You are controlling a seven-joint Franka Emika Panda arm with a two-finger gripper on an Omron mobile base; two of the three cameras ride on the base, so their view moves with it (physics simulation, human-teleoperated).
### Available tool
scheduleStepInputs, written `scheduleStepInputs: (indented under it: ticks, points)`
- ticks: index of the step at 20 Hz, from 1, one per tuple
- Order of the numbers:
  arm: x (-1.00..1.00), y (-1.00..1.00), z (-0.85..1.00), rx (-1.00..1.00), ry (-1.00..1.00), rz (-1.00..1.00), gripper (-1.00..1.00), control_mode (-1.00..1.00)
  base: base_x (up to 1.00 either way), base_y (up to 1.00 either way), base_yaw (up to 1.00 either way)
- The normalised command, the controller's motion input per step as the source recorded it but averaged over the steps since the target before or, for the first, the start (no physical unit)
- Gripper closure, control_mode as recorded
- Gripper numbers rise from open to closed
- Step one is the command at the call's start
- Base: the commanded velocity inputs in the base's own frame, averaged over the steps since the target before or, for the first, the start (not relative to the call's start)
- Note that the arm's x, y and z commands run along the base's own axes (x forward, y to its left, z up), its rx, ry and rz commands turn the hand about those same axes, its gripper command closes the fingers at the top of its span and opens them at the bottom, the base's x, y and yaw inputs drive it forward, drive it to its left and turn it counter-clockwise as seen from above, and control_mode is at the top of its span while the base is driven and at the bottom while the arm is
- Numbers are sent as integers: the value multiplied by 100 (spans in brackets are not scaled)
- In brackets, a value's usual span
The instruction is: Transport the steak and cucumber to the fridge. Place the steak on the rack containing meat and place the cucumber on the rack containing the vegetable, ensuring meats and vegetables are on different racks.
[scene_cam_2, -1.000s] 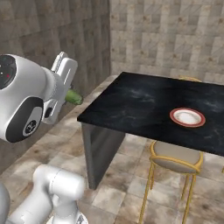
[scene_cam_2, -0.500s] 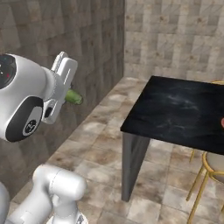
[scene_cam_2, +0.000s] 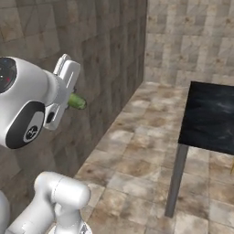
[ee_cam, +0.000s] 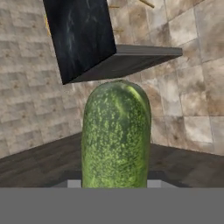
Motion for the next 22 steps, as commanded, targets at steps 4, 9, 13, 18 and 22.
scheduleStepInputs:
  ticks: [4, 9, 13, 18, 22]
  points:
    - [0, 0, 0, 0, 0, 0, 100, 100, 0, 100, -7]
    - [0, 0, 0, 0, 0, 0, 100, 100, 16, 100, -15]
    - [0, 0, 0, 0, 0, 0, 100, 100, 94, 100, -45]
    - [0, 0, 0, 0, 0, 0, 100, 100, 100, 81, -50]
    - [0, 0, 0, 0, 0, 0, 100, 100, 100, 53, -43]
